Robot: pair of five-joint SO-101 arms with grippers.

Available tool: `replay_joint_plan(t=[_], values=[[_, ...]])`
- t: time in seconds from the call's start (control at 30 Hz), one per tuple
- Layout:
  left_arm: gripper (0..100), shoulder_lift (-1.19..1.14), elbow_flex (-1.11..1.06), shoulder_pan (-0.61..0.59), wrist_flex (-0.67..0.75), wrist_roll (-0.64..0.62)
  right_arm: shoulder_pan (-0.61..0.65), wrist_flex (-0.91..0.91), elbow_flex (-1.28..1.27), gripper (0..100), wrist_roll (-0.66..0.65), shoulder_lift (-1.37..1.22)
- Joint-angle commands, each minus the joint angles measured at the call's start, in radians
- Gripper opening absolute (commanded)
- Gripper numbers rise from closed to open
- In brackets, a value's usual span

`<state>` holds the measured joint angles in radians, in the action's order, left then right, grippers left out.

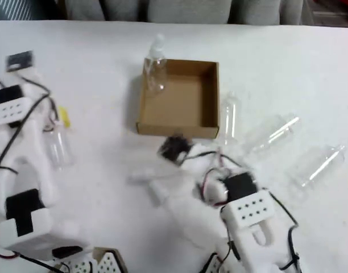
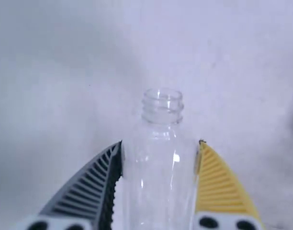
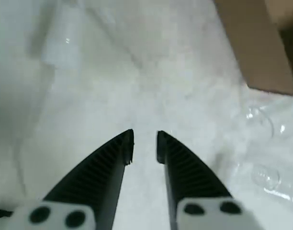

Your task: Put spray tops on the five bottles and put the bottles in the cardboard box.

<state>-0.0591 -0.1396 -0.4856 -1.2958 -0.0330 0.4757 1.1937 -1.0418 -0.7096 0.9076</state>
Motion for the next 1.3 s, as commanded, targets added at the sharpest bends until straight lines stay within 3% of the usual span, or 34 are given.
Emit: replay_joint_plan(t=[0.0, 0.2, 0.37, 0.5, 1.27], values=[[6, 0.058, 0.037, -0.047, 0.021, -0.006, 0.128, -0.036, 0.048, 17.7, 0.038, -0.001], [6, 0.064, 0.025, -0.054, 0.02, -0.005, 0.305, -0.137, 0.018, 15.7, -0.002, -0.005], [6, 0.067, -0.023, -0.056, 0.063, 0.055, 0.315, -0.248, 0.025, 19.8, -0.008, -0.108], [6, 0.065, -0.023, -0.059, 0.068, 0.071, 0.331, -0.34, 0.035, 20.3, -0.084, -0.228], [6, 0.065, -0.018, -0.054, 0.071, 0.071, 0.381, -0.526, 0.247, 20.2, -0.089, -0.73]])
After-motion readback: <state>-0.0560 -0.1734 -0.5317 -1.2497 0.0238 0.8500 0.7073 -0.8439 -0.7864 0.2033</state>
